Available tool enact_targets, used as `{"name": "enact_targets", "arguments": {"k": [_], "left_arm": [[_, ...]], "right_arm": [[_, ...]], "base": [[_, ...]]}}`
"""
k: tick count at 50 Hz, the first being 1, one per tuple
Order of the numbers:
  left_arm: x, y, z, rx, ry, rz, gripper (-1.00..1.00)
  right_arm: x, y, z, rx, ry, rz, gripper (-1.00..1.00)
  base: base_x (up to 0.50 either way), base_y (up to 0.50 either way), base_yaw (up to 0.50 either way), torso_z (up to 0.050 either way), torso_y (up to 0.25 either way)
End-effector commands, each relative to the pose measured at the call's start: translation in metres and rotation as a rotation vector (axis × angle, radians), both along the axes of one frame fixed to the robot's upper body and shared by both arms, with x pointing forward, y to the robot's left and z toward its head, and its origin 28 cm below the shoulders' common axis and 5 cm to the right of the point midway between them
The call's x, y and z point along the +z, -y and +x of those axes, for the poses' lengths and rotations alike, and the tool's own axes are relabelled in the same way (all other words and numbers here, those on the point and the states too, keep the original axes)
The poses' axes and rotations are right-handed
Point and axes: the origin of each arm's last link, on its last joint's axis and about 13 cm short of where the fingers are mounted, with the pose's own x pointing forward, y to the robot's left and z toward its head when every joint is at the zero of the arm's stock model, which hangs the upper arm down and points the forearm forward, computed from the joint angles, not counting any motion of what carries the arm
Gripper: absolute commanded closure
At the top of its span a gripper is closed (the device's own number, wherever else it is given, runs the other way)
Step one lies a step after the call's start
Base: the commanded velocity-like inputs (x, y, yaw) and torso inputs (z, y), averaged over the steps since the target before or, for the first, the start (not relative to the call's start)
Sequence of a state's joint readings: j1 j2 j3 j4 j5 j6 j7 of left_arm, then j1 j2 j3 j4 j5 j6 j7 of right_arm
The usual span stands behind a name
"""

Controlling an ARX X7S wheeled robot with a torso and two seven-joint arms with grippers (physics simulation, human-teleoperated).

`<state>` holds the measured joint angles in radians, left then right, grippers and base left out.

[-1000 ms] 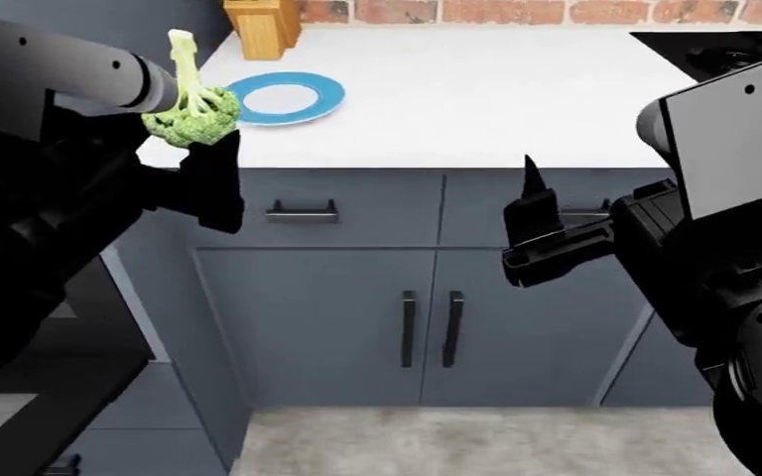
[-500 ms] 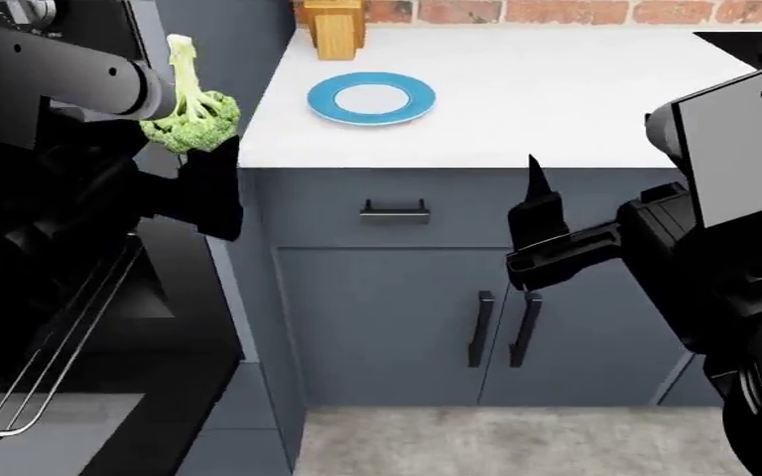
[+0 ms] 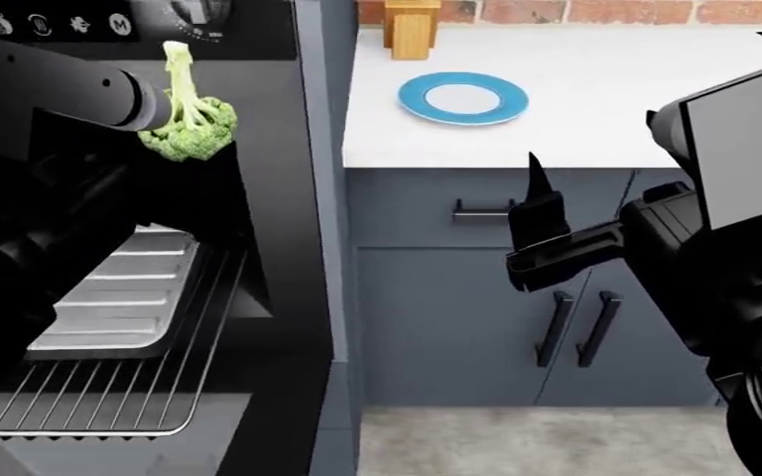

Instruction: Place the broccoli on the rack of the oven.

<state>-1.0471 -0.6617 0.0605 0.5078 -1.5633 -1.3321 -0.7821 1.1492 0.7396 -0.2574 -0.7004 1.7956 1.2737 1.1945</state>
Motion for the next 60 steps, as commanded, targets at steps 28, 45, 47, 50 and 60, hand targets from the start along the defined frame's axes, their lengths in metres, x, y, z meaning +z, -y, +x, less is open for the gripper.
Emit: {"name": "enact_targets", "arguments": {"k": [28, 45, 47, 50, 60], "left_arm": [[-0.005, 0.001, -0.002, -0.002, -0.013, -0.003, 1.00], [-0.009, 0.001, 0.001, -0.007, -0.026, -0.001, 1.00], [-0.009, 0.001, 0.002, -0.009, -0.028, -0.001, 1.00], [-0.011, 0.002, 0.003, -0.011, -0.032, -0.004, 1.00], [-0.012, 0.010, 0.012, -0.064, -0.057, -0.004, 1.00]], "right_arm": [[0.000, -0.001, -0.001, 0.015, 0.005, 0.008, -1.00], [-0.002, 0.000, -0.001, 0.010, 0.007, 0.009, -1.00], [-0.002, 0.001, -0.001, 0.011, 0.006, 0.025, -1.00], [-0.004, 0.002, 0.000, 0.007, 0.001, 0.036, -1.00], [-0.007, 0.003, 0.002, 0.007, -0.006, 0.053, -1.00]], "base": [[0.00, 0.50, 0.00, 0.000, 0.000], [0.00, 0.50, 0.00, 0.000, 0.000], [0.00, 0.50, 0.00, 0.000, 0.000], [0.00, 0.08, 0.00, 0.000, 0.003], [0.00, 0.00, 0.00, 0.000, 0.000]]}}
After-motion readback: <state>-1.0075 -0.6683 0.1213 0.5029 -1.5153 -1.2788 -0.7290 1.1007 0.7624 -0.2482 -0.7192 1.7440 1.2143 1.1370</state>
